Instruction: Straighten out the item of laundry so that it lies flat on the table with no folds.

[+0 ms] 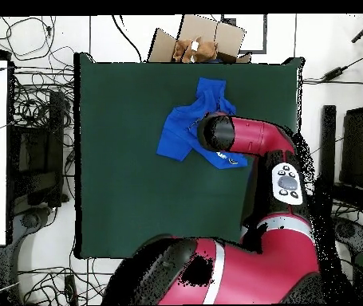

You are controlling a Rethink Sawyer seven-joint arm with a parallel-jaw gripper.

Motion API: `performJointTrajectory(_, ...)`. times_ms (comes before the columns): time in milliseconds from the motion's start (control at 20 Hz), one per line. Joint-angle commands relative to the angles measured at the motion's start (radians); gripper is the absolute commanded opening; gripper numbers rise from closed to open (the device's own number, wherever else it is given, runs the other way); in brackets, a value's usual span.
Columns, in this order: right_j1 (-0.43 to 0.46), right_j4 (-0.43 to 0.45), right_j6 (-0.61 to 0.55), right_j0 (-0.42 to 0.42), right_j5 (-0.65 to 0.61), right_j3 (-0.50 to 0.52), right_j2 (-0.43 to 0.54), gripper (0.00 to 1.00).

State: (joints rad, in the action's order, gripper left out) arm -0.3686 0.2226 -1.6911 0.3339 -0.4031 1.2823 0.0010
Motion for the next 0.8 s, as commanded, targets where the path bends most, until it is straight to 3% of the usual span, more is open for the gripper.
performJointTrajectory(50,-0.021,0.034,0.147,0.062,-0.257,0.007,0.092,0.0)
performJointTrajectory(250,-0.059,0.044,0.099,0.073,-0.16,0.108,0.083,0.0)
performJointTrajectory(500,-0.106,0.114,0.02,0.051,-0.03,0.329,0.025,0.0)
performJointTrajectory(800,-0.108,0.175,-0.098,0.018,0.129,0.451,-0.021,0.0)
